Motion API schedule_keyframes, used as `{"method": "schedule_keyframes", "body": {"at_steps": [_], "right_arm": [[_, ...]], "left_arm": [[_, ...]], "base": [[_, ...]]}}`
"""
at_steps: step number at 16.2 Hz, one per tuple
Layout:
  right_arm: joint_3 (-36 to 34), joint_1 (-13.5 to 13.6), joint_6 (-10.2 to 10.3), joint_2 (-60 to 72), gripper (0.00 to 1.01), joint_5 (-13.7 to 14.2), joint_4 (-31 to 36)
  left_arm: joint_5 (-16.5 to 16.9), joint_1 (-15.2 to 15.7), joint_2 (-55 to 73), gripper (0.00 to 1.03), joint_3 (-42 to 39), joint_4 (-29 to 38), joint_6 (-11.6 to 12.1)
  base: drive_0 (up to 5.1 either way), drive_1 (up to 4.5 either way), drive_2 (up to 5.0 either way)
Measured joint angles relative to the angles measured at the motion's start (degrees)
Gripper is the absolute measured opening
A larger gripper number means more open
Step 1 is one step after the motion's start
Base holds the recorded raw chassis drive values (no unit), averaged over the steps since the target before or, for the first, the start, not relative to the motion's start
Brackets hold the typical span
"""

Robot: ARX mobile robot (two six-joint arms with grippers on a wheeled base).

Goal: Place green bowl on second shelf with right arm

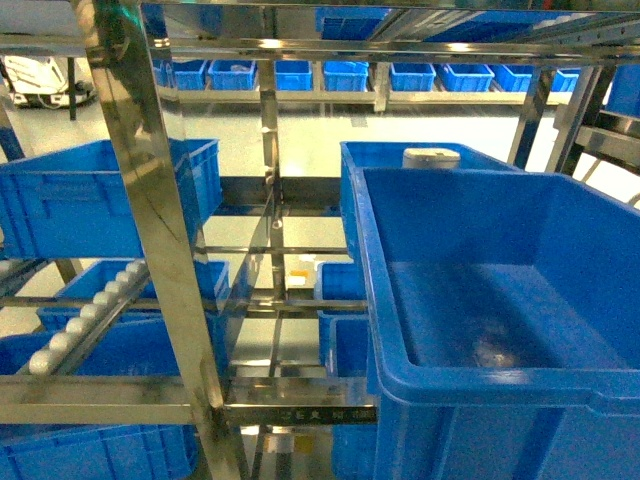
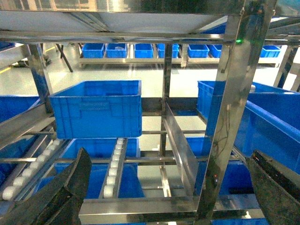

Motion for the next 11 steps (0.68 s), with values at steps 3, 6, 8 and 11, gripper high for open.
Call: {"method": "schedule_keyframes", "body": {"at_steps": [3, 6, 8, 11], "right_arm": [[-0.2, 0.0, -1.9, 6.0, 0.02, -1.2, 3.5], [2.3, 0.0, -3.5, 16.7, 0.02, -1.1, 7.0], [5.1, 0.0, -3.8, 22.3, 0.02, -0.3, 9.4], [11.3, -0.7, -4.5, 31.2, 0.02, 0.4, 10.5]], "left_arm": [[0.0, 0.0, 0.0, 0.98, 0.0, 0.0, 0.0], [0.0, 0.0, 0.0, 0.98, 0.0, 0.0, 0.0], [0.0, 0.0, 0.0, 0.98, 0.0, 0.0, 0.0], [0.0, 0.0, 0.0, 0.98, 0.0, 0.0, 0.0]], "base": [[0.0, 3.85, -3.9], [0.0, 3.85, -3.9], [0.0, 3.85, -3.9], [0.0, 0.0, 0.0]]}}
